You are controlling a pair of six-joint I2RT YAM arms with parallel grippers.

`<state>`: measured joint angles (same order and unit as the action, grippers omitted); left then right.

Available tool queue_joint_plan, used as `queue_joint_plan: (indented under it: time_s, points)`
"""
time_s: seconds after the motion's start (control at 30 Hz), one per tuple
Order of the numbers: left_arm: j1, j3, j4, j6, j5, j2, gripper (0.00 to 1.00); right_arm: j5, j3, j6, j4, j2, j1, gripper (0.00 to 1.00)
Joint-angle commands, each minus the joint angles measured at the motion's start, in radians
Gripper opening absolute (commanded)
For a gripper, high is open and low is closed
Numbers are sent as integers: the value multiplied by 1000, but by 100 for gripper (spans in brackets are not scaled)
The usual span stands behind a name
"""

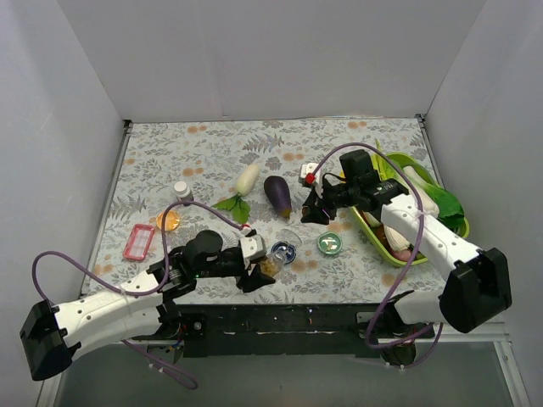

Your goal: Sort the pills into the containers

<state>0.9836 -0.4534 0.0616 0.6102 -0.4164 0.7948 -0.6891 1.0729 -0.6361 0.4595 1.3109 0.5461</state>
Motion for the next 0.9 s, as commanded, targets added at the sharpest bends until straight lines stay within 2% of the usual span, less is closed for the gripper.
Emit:
queue_joint_plan:
  time_s: [0.0,0.07,0.13,0.23,0.33,0.43,0.5,0.53,0.6,0.63,0.7,0.77,0.8,0.83,0.87]
  points:
    - [-6,-18,-156,37,59,-75,0,8,-65,210,-116,48,-80,1]
    - [-8,-19,-297,129,108,-95,0,-23,-88,219,-143,56,-113,1]
    - [-16,-19,-438,237,224,-118,0,-33,-90,227,-154,54,-133,1]
    - [-68,-48,-592,287,300,-106,0,-43,-87,236,-157,54,-143,1]
    - [-222,-85,-754,367,259,-66,0,-41,-94,239,-166,53,-150,1]
    - [-501,-139,-877,494,147,4,0,-40,-102,242,-168,47,-159,1]
    - [-559,-213,-873,525,56,44,0,-43,-106,243,-168,41,-161,1]
    - [-557,-247,-850,510,-79,63,0,-41,-110,243,-167,30,-163,1]
    - [-493,-295,-762,455,-171,34,0,-29,-116,243,-165,5,-164,1]
    - [-373,-291,-694,388,-150,0,0,-26,-128,242,-171,-4,-167,1]
    - [-297,-269,-539,280,6,-123,0,-21,-148,248,-203,-22,-172,1]
    - [-341,-148,-619,257,150,-196,0,-17,-168,254,-220,-30,-178,1]
    - [-376,-111,-760,273,153,-210,0,-15,-162,254,-219,-16,-176,1]
    - [-479,-91,-811,355,110,-183,0,-16,-153,253,-196,-7,-178,1]
    - [-538,-102,-848,411,18,-142,0,-18,-130,250,-180,-1,-178,1]
